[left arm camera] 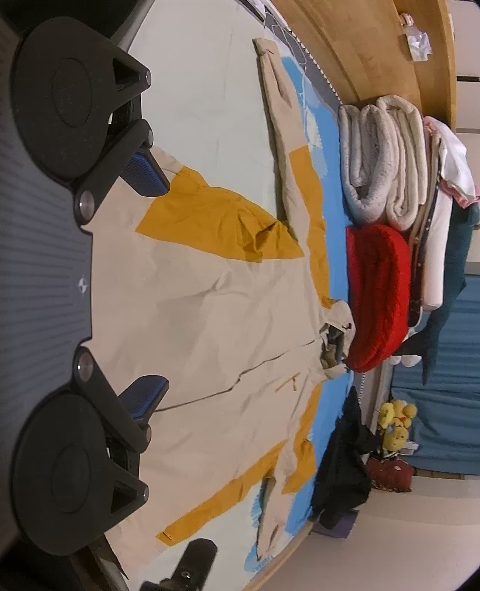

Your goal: Fold large clothes

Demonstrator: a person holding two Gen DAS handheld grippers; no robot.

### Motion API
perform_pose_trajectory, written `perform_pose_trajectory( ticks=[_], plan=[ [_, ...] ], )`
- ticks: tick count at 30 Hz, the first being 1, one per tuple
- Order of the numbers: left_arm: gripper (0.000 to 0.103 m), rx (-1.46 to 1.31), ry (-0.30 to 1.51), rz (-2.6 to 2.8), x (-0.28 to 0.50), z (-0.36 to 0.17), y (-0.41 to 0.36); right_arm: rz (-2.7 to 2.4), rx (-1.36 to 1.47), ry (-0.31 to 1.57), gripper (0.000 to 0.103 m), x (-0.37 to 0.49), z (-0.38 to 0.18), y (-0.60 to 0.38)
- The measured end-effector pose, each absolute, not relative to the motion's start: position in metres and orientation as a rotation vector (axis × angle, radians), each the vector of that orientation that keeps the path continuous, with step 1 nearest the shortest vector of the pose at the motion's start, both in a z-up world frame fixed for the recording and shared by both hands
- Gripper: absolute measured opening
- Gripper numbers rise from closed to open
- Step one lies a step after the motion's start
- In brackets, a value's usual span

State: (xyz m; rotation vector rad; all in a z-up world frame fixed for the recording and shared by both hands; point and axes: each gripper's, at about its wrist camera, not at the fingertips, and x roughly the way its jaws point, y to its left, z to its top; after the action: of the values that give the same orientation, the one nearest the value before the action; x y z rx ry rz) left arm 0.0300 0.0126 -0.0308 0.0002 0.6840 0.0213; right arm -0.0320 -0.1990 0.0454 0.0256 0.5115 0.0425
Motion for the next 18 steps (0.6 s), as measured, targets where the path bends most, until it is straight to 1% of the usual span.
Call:
perform_pose_trajectory(
  ticks=[18],
  plan=[
    [0.103,0.006,0.681,0.005,0.0321,-0.0321,0.0085,0.060,0.026,0.511,0.102,-0.0305,0.0451,-0.1975]
  ],
)
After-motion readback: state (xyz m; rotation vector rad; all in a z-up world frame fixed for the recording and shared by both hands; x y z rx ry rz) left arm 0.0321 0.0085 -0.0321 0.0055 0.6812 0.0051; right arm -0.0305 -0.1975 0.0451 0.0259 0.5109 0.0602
